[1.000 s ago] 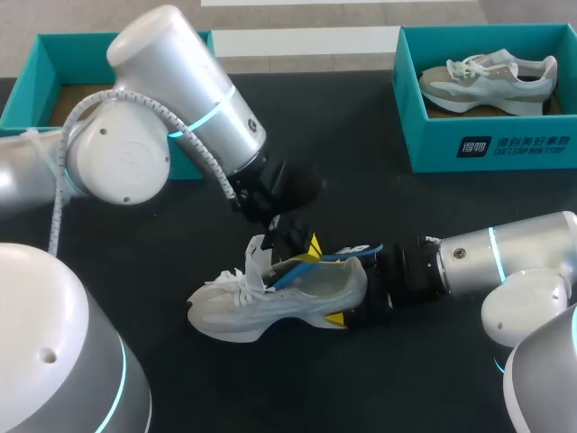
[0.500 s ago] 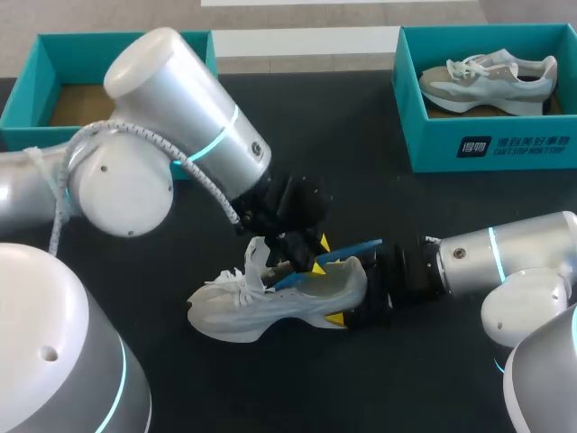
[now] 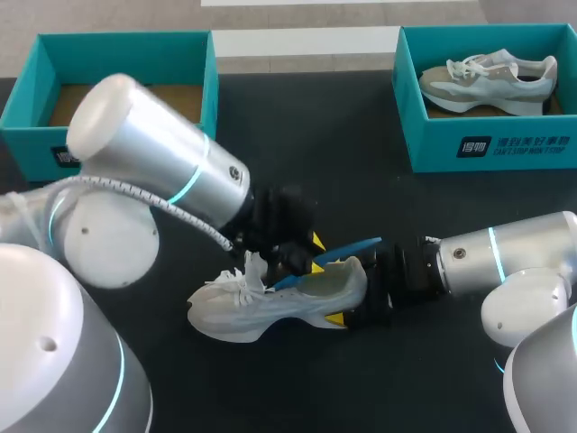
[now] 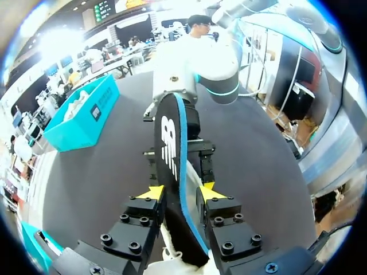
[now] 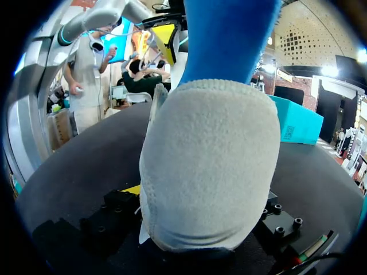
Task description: Take the shoe out of the shoebox, open the shoe tongue, remove and reinsert the insole, then place the shoe into the shoebox
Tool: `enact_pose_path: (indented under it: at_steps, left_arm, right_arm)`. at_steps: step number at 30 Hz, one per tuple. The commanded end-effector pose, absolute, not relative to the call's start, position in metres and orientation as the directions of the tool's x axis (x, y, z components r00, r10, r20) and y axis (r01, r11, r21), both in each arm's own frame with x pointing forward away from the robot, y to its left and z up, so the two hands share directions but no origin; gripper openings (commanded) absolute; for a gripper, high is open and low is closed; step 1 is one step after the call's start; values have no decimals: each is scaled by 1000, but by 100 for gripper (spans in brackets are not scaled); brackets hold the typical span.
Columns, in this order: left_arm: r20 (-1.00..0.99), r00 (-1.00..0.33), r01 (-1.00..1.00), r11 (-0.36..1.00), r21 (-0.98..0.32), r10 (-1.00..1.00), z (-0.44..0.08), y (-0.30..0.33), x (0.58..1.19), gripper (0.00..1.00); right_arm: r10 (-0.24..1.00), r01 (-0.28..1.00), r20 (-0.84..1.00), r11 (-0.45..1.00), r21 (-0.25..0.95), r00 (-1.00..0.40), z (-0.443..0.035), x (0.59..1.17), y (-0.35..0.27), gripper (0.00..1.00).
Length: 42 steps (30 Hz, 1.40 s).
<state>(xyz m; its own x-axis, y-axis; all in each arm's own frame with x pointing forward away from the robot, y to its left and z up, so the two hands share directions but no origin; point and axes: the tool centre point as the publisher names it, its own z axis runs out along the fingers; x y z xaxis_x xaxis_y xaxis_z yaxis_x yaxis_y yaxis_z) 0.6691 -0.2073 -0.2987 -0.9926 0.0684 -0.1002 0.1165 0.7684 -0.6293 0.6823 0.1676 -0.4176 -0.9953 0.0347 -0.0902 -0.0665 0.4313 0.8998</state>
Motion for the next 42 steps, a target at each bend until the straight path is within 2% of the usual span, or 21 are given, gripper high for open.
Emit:
enact_pose_path:
  at_steps: [1, 7, 11, 13, 15, 23, 33, 42]
  left_arm:
    - [-127, -991, 116, 742, -660, 41, -307, -209, 669, 36]
    - [-107, -994, 99, 724, -682, 36, -310, -218, 677, 35]
    - [-99, -994, 103, 720, -686, 48, -310, -225, 679, 29]
    - [-95, -994, 103, 719, -687, 51, -311, -226, 680, 22]
    - [-93, -994, 102, 717, -690, 52, -311, -227, 680, 0]
    - [-58, -992, 120, 684, -720, 112, -302, -221, 675, 0]
    - [-103, -981, 181, 609, -772, 161, -235, -212, 681, 0]
    - [-107, -976, 184, 460, -869, 188, -171, -219, 695, 0]
  right_arm:
    - [35, -67, -91, 435, 898, -995, -421, 683, 168, 0]
    - [35, -67, -91, 435, 898, -995, -421, 683, 168, 0]
    - [35, -67, -91, 435, 898, -995, -421, 683, 168, 0]
    - [35, -67, -91, 435, 898, -995, -421, 683, 168, 0]
    - [35, -67, -91, 435, 898, -995, -421, 683, 168, 0]
    - [35, -67, -91, 435, 898, -995, -421, 683, 168, 0]
    - [35, -67, -91, 435, 898, -995, -421, 683, 168, 0]
    - [35, -67, -91, 435, 898, -995, -421, 683, 168, 0]
